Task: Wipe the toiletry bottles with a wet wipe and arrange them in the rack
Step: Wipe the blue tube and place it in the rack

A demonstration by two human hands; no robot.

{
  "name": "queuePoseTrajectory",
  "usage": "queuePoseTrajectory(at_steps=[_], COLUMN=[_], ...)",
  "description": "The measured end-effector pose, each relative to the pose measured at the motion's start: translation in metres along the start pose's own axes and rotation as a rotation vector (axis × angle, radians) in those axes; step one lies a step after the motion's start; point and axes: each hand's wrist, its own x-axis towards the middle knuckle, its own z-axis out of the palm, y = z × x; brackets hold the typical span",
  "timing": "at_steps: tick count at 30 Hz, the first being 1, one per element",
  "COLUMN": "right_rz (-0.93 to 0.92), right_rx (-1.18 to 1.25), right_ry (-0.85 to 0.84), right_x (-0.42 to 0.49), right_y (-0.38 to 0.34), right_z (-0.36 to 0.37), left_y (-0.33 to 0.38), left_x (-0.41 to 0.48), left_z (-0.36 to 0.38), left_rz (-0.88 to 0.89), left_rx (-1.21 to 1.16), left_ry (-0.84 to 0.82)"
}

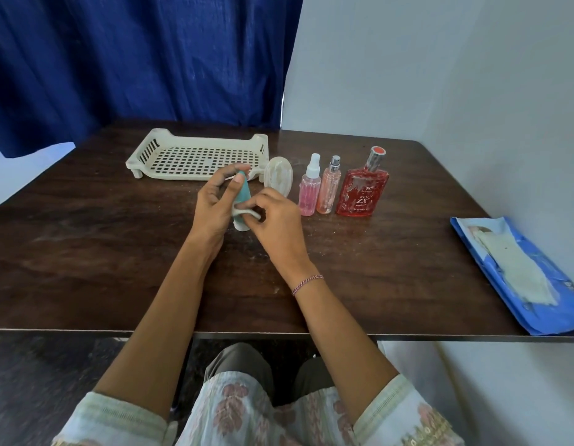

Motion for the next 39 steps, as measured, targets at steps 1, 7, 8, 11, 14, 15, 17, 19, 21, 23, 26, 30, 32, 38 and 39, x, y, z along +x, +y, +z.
queuePoseTrajectory(at_steps=[1, 7, 8, 11, 14, 15, 17, 19, 21, 23, 26, 30, 32, 38, 39], right_rz=[0.015, -0.025, -0.016, 0.025, -0.022, -0.037, -0.028, 0.012, 0.033, 0.041, 0.06, 0.136, 0.189, 0.155, 0.164], right_rx=[-0.011, -0.027, -0.03, -0.042, -0.026, -0.017, -0.019, -0.028, -0.034, -0.048, -0.119, -0.175, -0.15, 0.023, 0.03], right_ry=[-0.042, 0.008, 0.009, -0.036, -0.012, 0.003, -0.006, -0.054, -0.1, -0.121, -0.125, -0.134, -0.136, 0.102, 0.065], right_x=[-0.001, 0.002, 0.002, -0.002, -0.002, -0.001, -0.001, -0.002, -0.004, -0.005, -0.006, -0.007, -0.006, -0.001, -0.002], right_y=[0.0, -0.011, -0.009, -0.004, -0.006, -0.006, -0.005, -0.003, -0.001, -0.001, -0.002, 0.0, 0.002, -0.002, -0.001], right_z=[0.002, 0.003, 0.002, 0.0, -0.003, -0.003, -0.004, -0.004, -0.003, -0.002, -0.003, -0.006, -0.007, -0.011, -0.009], left_y=[-0.001, -0.002, -0.003, -0.005, -0.006, -0.006, -0.005, -0.005, -0.005, -0.006, -0.006, -0.006, -0.006, -0.003, -0.003], left_x=[-0.001, 0.003, 0.004, 0.003, 0.002, 0.002, 0.003, 0.002, 0.002, 0.001, 0.001, 0.0, 0.0, -0.001, -0.001], left_z=[-0.002, -0.006, -0.004, -0.001, -0.001, 0.0, 0.001, 0.003, 0.003, 0.001, 0.0, 0.001, 0.001, 0.002, 0.002], left_rz=[0.0, 0.042, 0.042, 0.032, 0.034, 0.035, 0.037, 0.046, 0.054, 0.055, 0.055, 0.051, 0.058, 0.044, 0.044], left_rx=[0.004, 0.028, 0.032, 0.04, 0.041, 0.042, 0.056, 0.073, 0.09, 0.095, 0.098, 0.1, 0.098, 0.095, 0.094], left_ry=[0.0, 0.014, 0.008, 0.006, 0.011, 0.013, 0.013, 0.015, 0.02, 0.024, 0.018, 0.006, 0.009, -0.016, -0.018])
